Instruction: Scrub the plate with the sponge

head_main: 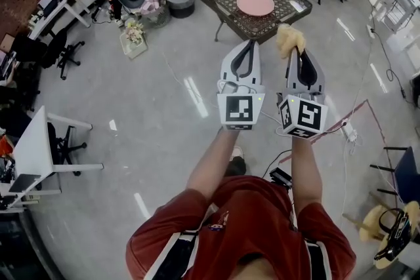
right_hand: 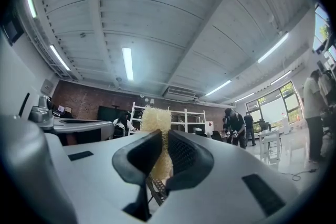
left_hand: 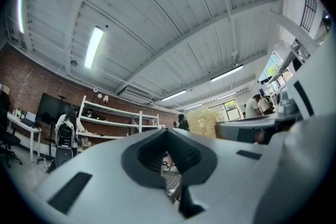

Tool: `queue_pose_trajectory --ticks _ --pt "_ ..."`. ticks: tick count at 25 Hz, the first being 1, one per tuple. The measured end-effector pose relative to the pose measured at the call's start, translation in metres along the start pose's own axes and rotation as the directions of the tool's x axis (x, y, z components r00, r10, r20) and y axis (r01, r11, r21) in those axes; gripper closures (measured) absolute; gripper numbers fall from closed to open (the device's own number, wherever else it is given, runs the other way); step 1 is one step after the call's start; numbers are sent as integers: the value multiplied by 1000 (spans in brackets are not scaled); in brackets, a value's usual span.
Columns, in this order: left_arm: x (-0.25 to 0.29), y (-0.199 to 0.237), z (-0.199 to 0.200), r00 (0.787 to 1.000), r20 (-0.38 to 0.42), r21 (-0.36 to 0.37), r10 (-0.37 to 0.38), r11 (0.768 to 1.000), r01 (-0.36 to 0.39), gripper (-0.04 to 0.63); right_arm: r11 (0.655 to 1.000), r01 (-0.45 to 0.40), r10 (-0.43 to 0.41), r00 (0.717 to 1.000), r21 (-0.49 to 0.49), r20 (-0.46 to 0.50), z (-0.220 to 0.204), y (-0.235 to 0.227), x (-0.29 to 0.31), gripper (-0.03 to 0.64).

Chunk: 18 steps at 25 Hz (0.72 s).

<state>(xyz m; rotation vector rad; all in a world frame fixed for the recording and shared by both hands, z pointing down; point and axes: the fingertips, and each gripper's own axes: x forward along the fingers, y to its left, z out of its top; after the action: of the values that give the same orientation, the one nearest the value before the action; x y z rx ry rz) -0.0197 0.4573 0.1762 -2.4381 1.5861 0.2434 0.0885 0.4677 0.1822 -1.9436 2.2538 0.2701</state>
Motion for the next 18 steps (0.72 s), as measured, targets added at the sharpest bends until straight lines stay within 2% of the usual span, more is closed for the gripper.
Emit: queue_pose_trajectory --ticks 6,10,18 --pt "40 35 -7 1000 8 -9 -20 1000 20 581 1000 22 -22 1000 -9 18 -1 9 50 574" --pt "64 43 -11 1000 12 -27 -17 999 18 581 999 36 -35 999 -13 20 -4 0 71 574" --pt "108 49 -32 999 1 -8 -32 999 32 581 999 53 -53 998 0 20 -23 -22 112 574"
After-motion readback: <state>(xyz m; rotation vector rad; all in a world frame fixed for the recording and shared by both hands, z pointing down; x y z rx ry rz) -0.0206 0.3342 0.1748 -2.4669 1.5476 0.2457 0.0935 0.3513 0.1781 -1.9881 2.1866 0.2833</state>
